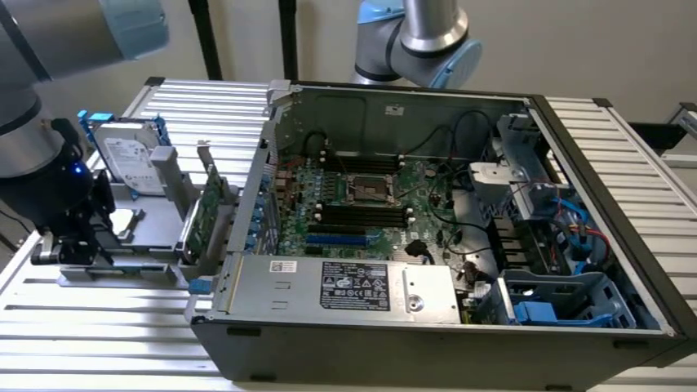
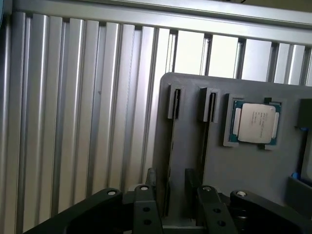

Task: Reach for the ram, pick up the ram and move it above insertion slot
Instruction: 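Pick up the ram and move it above insertion slot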

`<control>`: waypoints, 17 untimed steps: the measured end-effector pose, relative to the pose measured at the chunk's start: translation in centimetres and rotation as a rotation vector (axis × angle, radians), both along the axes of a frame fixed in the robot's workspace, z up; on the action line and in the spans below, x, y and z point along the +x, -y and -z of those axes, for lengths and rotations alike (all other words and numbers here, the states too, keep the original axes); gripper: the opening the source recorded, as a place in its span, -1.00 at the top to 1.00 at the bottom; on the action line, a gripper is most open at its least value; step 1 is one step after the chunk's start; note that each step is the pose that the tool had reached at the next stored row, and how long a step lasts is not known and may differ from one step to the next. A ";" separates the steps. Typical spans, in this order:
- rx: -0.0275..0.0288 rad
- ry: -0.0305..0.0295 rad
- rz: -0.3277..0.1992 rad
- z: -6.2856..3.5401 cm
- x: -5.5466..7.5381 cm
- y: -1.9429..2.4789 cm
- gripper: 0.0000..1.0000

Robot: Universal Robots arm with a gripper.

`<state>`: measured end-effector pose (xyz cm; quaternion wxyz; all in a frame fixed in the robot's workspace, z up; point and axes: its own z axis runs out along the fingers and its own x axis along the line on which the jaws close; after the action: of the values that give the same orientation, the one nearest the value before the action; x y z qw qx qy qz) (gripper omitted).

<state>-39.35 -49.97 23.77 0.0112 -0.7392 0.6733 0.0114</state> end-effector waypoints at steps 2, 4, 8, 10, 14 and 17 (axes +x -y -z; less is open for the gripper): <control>-0.0001 -0.0001 0.000 0.36 0.0 0.06 0.27; -0.0001 -0.0001 0.000 0.73 0.0 0.11 0.27; 0.0000 0.0000 0.000 1.46 0.0 0.14 0.27; 0.0000 -0.0001 0.000 1.83 0.0 0.15 0.27; 0.0000 0.0000 0.000 2.54 0.0 0.12 0.27; -0.0001 -0.0001 0.000 3.09 0.1 0.00 0.27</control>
<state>-39.30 -49.97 20.67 0.0112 -0.7392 0.6733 0.0114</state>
